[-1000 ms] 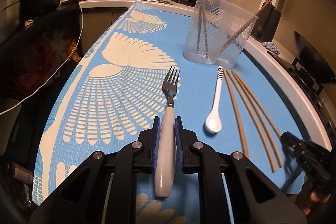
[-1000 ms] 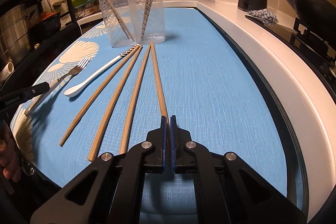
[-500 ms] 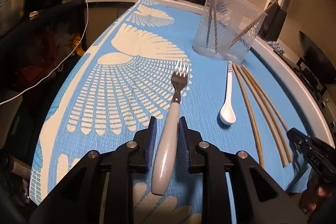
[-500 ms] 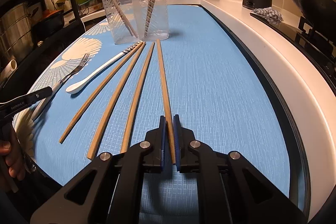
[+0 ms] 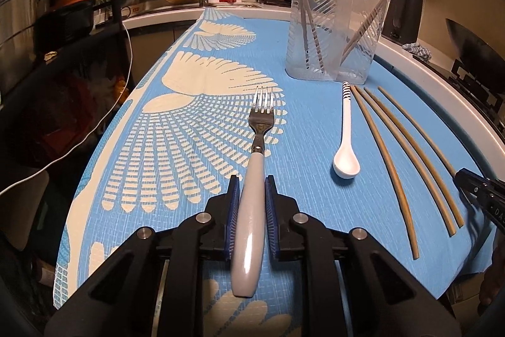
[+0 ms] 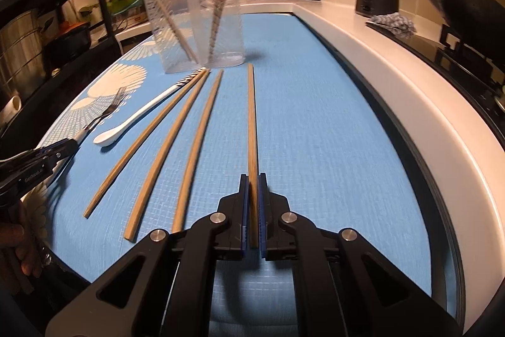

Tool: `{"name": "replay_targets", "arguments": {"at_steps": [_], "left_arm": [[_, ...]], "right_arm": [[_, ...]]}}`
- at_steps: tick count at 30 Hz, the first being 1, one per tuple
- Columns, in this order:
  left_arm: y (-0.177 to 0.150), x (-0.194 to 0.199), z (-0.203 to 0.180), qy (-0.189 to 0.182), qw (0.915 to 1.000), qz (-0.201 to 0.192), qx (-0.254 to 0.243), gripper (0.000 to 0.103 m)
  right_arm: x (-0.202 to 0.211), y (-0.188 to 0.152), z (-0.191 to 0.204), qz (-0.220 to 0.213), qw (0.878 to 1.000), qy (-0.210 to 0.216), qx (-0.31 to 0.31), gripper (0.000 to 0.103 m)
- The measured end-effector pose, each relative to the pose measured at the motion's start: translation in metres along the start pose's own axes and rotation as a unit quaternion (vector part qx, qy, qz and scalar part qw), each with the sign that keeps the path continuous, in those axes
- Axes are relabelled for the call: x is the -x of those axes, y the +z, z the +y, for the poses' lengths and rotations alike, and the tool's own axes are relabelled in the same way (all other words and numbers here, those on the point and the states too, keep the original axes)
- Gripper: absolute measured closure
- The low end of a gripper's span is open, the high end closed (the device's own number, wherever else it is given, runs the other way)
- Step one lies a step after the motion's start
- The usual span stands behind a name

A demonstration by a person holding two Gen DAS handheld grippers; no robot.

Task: Organize utensils
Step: 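Hold the fork in the left tool and the chopstick in the right tool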

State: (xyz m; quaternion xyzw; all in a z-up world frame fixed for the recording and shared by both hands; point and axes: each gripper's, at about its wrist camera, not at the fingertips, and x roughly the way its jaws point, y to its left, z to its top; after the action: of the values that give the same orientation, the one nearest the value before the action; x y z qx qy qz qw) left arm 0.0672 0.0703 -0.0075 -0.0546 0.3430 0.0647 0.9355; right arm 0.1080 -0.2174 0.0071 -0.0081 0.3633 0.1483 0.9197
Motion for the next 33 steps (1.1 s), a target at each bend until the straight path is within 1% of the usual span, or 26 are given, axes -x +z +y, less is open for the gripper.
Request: {"name": "replay_targets", "arguments": {"at_steps": [2, 4, 7, 10, 18, 20, 25, 29, 33], "left_arm": [[-0.001, 0.001, 0.000, -0.004, 1.0000, -0.004, -0.001, 0.086], [-0.004, 0.002, -0.002, -0.005, 0.9999, -0.008, -0.004, 0.086], [-0.007, 0.003, -0.005, -0.008, 0.9998, -0.015, -0.010, 0.086], [-0.010, 0.007, -0.004, -0.015, 0.9997, -0.017, -0.008, 0.086], [-0.017, 0.011, -0.011, 0.000, 0.9989, -0.036, -0.030, 0.086], [-0.015, 0.010, -0.012, -0.001, 0.9989, -0.034, -0.033, 0.086], [-0.018, 0.013, -0.013, 0.002, 0.9987, -0.038, -0.033, 0.086], [-0.023, 0.015, -0.014, 0.008, 0.9981, -0.049, -0.036, 0.085], [-0.024, 0.015, -0.013, 0.006, 0.9980, -0.056, -0.030, 0.085]], "right_arm": [[0.002, -0.001, -0.003, -0.006, 1.000, -0.012, -0.008, 0.097], [0.001, -0.003, -0.004, -0.002, 1.000, -0.017, -0.012, 0.095], [0.000, -0.003, -0.003, -0.002, 1.000, -0.019, -0.008, 0.094], [-0.001, -0.002, -0.001, 0.001, 1.000, -0.011, -0.007, 0.094], [-0.002, -0.002, -0.001, -0.003, 1.000, -0.007, -0.004, 0.094], [-0.003, -0.002, 0.000, -0.004, 1.000, -0.004, 0.000, 0.096], [-0.005, -0.001, 0.000, -0.007, 1.000, -0.005, -0.002, 0.097], [-0.004, -0.003, 0.002, -0.015, 1.000, -0.007, 0.007, 0.096], [-0.005, -0.003, 0.001, -0.021, 1.000, -0.003, 0.006, 0.096]]}}
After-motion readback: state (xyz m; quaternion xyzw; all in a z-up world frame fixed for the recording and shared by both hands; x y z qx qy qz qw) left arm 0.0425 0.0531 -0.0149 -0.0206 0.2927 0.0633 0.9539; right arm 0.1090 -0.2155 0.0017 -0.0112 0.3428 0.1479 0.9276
